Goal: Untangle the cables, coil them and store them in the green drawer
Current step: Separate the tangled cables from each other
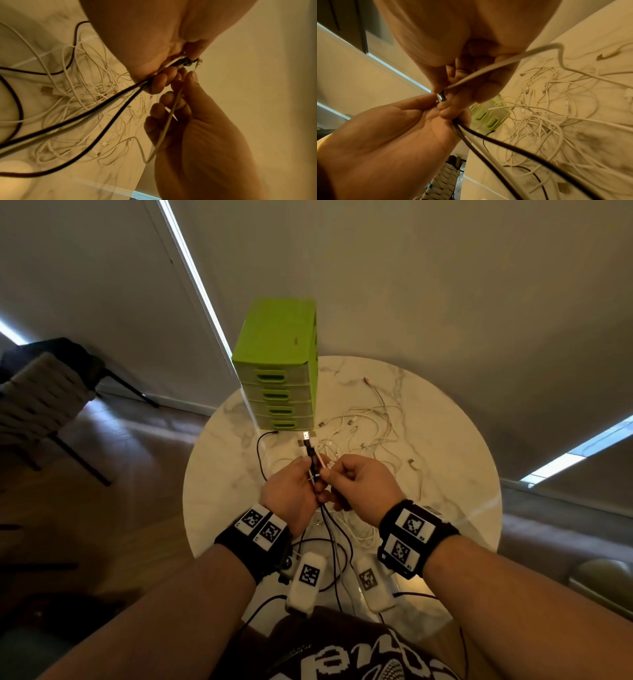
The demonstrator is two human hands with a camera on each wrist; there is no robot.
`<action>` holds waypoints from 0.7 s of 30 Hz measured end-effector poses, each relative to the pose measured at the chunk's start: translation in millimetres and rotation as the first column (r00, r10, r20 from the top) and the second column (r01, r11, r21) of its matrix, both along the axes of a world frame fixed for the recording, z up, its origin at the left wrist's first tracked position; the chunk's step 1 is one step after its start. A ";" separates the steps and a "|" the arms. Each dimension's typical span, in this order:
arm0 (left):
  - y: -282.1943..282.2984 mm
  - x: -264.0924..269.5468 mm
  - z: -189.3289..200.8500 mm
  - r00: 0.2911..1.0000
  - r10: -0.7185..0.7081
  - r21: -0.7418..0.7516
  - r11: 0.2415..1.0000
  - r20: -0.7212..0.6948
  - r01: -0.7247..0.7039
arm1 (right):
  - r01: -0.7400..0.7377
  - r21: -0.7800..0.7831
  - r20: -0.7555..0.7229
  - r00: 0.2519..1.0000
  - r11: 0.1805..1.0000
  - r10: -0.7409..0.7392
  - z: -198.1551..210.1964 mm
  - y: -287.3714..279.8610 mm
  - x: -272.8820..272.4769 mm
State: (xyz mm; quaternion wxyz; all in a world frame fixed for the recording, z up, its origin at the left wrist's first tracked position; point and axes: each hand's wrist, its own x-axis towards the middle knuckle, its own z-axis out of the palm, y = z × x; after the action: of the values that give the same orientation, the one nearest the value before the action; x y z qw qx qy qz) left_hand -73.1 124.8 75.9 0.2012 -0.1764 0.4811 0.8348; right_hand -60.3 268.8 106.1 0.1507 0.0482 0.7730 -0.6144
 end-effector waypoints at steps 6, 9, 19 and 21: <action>9.2 4.0 9.3 0.997 -0.017 -0.096 0.995 -0.071 0.010 | -0.122 0.322 -0.056 0.987 0.939 0.148 -9.6 12.9 -3.9; 12.8 2.6 3.5 0.998 -0.004 -0.140 0.990 -0.067 -0.006 | -0.049 0.410 -0.145 0.982 0.911 0.118 -10.7 20.0 -6.9; 30.4 8.1 12.1 0.977 -0.173 -0.182 0.972 -0.127 0.148 | -0.156 0.409 -0.341 0.888 0.899 0.309 12.3 32.3 -26.4; 29.9 8.0 16.1 0.972 -0.198 -0.178 0.969 -0.128 0.174 | -0.178 0.418 -0.353 0.871 0.891 0.340 10.9 36.7 -26.8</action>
State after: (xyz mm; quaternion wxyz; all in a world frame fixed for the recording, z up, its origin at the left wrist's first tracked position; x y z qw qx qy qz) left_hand -65.2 154.7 92.0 0.2281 -0.0855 0.5765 0.7800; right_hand -87.1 305.6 117.0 0.0528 -0.1626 0.8885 -0.4259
